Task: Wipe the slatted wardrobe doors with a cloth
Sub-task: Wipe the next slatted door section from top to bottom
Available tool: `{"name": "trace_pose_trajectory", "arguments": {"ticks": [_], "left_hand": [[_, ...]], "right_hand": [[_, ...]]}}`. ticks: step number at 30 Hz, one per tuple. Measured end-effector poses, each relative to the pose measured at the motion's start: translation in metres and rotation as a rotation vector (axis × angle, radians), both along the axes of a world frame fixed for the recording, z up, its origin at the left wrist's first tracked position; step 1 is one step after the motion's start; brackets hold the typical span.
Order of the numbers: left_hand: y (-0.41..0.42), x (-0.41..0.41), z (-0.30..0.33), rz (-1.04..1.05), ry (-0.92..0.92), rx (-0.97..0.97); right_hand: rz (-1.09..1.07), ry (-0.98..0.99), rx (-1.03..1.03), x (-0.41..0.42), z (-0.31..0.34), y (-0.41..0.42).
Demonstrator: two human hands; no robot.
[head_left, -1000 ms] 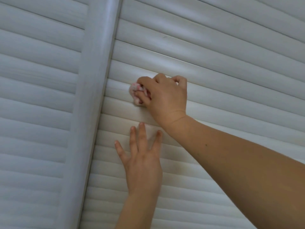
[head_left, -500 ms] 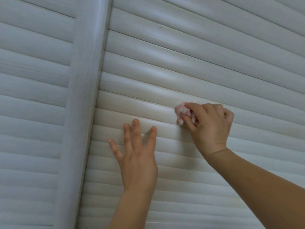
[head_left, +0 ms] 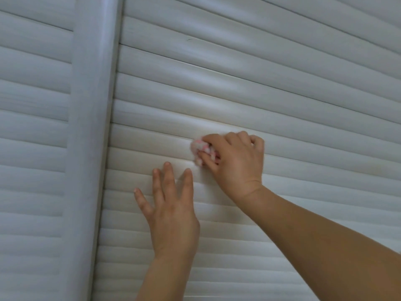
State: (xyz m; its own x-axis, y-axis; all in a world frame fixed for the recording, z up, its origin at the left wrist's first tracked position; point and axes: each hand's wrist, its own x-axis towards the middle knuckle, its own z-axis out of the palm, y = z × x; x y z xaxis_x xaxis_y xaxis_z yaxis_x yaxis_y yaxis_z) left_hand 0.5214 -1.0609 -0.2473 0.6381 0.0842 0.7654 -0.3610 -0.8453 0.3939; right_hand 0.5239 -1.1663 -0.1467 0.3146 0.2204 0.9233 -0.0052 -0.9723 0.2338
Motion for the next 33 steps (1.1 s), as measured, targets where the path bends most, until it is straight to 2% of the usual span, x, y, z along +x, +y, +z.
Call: {"name": "trace_pose_trajectory", "arguments": {"ticks": [4, 8, 12, 15, 20, 24, 29, 33], "left_hand": [[-0.007, -0.002, 0.002, -0.017, 0.066, 0.04], [-0.011, -0.009, 0.011, -0.071, 0.122, -0.021], [-0.01, -0.011, 0.014, -0.05, 0.17, 0.019], [-0.008, -0.011, 0.014, -0.056, 0.161, 0.017], [-0.002, -0.004, 0.004, -0.087, 0.052, -0.034], [0.002, 0.009, -0.009, -0.084, -0.062, -0.005], [0.013, 0.013, -0.016, -0.111, -0.088, -0.069], [0.023, 0.017, -0.021, -0.033, -0.03, -0.065]], "right_hand": [[-0.137, 0.051, 0.18, -0.031, -0.01, -0.07], [-0.305, 0.068, 0.443, -0.057, -0.012, -0.123], [-0.16, -0.059, 0.756, -0.057, -0.013, -0.128], [-0.138, -0.133, 0.835, -0.041, -0.016, -0.104], [0.001, -0.113, 0.656, -0.016, -0.016, -0.045], [0.1, -0.141, 0.319, -0.001, -0.017, -0.004], [0.165, -0.208, -0.218, 0.024, -0.032, 0.011], [0.14, -0.115, -0.385, 0.024, -0.054, -0.017]]}}
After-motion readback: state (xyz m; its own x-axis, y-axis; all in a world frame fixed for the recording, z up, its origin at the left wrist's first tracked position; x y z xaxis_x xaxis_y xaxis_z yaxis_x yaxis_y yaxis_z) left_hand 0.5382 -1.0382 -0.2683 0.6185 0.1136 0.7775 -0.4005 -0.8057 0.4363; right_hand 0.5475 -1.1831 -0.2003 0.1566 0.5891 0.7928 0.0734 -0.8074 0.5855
